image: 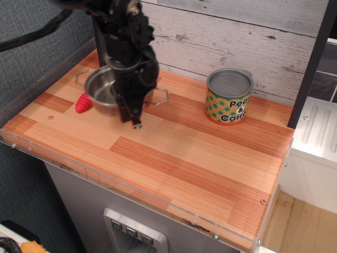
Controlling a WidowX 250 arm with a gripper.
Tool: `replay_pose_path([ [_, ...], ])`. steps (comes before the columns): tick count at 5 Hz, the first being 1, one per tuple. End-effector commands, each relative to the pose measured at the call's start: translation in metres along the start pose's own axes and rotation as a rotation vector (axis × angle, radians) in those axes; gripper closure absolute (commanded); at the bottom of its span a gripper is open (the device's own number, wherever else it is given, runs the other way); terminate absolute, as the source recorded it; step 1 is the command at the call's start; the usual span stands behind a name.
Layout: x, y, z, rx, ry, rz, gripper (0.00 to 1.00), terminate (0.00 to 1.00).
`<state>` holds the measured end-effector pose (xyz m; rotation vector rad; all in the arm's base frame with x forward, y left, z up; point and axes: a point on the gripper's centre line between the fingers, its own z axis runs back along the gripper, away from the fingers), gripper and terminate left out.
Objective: Place the metal pot between the spoon and the can.
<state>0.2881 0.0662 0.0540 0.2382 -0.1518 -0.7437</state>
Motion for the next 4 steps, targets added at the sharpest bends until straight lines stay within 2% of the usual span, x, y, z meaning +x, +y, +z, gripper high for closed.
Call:
replay_pose_path([
  [1, 0.041, 0.029, -0.011, 0.054, -0.049, -0.054, 1.00, 0.00],
  [4, 0.067, 0.033, -0.028, 0.039, -0.106, -0.089, 1.00, 0.00],
])
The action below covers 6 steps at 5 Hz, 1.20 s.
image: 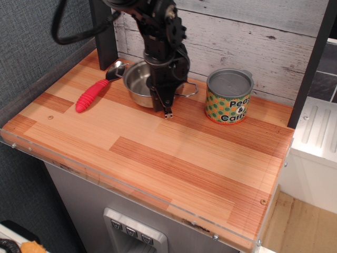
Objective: Place the metal pot between the spoon and the can.
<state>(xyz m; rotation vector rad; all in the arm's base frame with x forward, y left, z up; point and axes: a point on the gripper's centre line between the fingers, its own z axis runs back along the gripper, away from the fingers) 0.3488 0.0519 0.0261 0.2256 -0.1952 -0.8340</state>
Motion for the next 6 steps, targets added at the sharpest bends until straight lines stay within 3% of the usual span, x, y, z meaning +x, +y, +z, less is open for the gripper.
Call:
replay_pose_path([
  [1, 0.012, 0.011, 0.009, 0.046, -0.033, 0.010, 0.00, 0.00],
  [3, 0.007, 0.012, 0.012, 0.056, -0.025, 0.060, 0.00, 0.00],
  [5, 0.005, 0.012, 0.040, 0.062, -0.050, 0.123, 0.00, 0.00],
  [6, -0.003, 0.013, 0.062, 0.037, -0.046, 0.279, 0.00, 0.00],
])
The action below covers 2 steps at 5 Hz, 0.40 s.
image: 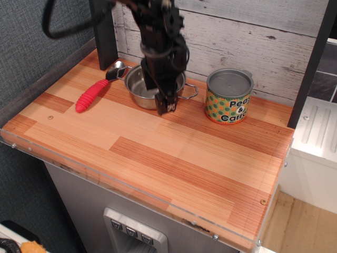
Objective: Place the metal pot between the spoon and the can.
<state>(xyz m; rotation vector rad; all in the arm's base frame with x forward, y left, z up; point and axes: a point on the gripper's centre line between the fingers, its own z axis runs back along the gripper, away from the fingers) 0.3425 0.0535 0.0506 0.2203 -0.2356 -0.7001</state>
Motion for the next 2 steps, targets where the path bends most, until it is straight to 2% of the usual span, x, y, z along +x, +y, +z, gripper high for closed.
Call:
replay_pose_path([
  [1, -0.012, 0.010, 0.055, -0.031, 0.013, 0.291, 0.00, 0.00],
  [2, -0.027, 0.004, 0.074, 0.000, 0.019, 0.368, 0.00, 0.00],
])
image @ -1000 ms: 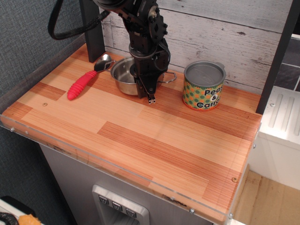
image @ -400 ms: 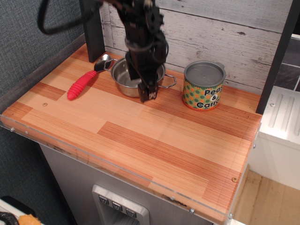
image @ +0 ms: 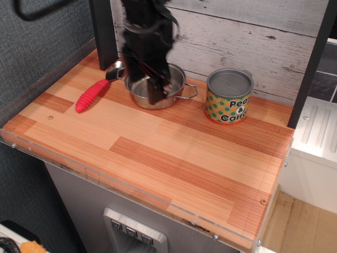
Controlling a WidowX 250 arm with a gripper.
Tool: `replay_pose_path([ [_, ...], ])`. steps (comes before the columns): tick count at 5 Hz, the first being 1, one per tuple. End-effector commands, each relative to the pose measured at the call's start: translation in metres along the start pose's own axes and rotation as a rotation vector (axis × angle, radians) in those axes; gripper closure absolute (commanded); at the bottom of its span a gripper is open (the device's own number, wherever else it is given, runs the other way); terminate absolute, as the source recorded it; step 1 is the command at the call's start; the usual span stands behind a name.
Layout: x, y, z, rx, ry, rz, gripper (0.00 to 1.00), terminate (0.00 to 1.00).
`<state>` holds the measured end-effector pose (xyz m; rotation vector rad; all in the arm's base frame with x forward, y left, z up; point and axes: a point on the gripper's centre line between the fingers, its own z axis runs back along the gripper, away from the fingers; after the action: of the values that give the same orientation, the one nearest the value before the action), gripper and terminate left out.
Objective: Place the metal pot between the spoon and the can.
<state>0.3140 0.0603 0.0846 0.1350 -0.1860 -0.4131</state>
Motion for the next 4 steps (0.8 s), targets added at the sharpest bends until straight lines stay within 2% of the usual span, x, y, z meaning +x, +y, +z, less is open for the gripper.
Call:
replay_pose_path([
  [1, -0.014, -0.005, 0.056, 0.061, -0.023, 0.120, 0.00, 0.00],
  [3, -0.024, -0.025, 0.077, 0.084, 0.015, 0.163, 0.00, 0.00],
  [4, -0.024, -0.039, 0.080, 0.063, -0.003, 0.129, 0.00, 0.00],
])
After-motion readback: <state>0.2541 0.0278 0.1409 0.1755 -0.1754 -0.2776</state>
